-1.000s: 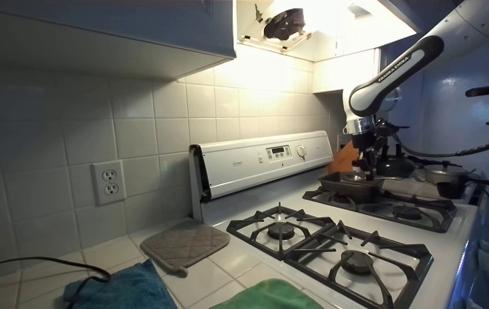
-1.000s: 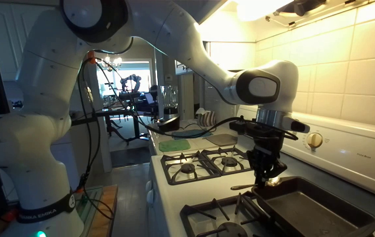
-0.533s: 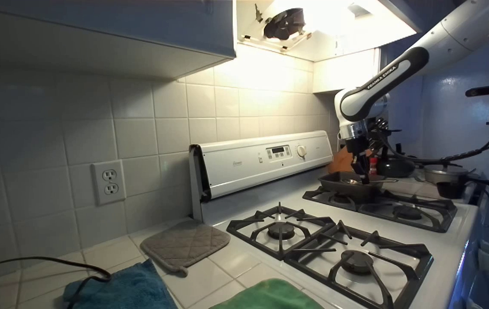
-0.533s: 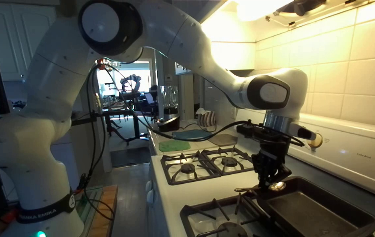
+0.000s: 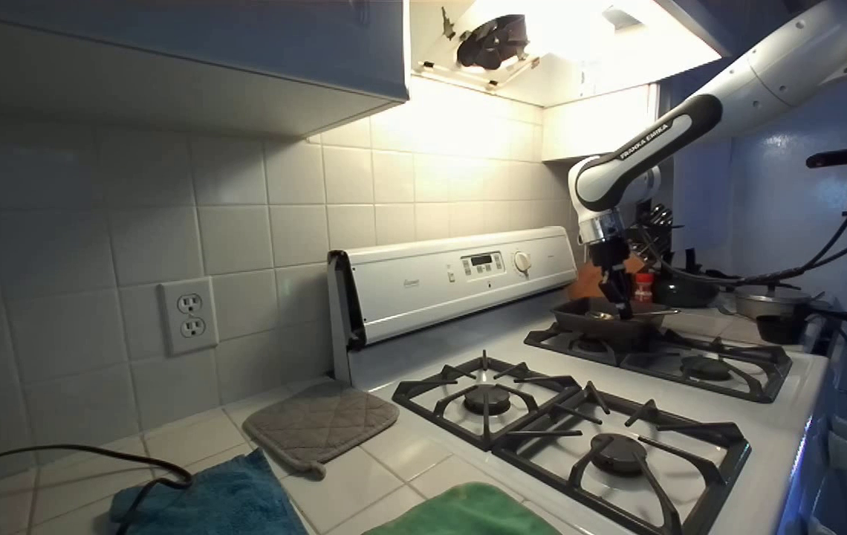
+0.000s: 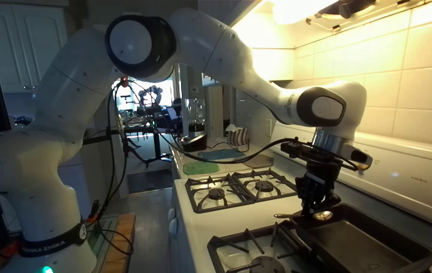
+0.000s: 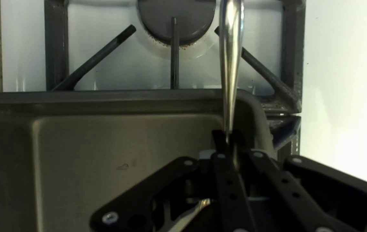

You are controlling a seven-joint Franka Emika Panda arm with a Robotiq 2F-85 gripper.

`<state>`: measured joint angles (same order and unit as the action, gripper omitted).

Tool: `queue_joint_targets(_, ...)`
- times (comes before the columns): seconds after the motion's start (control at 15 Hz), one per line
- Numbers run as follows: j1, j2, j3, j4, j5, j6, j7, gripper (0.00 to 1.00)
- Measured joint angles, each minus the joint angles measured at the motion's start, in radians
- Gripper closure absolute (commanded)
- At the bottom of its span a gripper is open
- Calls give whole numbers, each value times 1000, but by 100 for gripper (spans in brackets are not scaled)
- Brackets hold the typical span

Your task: Put the baking tray on the stove, then place the spoon in it

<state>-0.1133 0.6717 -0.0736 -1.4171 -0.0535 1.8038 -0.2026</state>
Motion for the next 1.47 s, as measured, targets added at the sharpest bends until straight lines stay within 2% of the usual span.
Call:
queue_joint_targets(0.67, 0, 95, 4, 152, 4, -122, 72, 98)
queue_joint_targets(1.47, -19, 101, 4, 158, 68, -122, 200, 98)
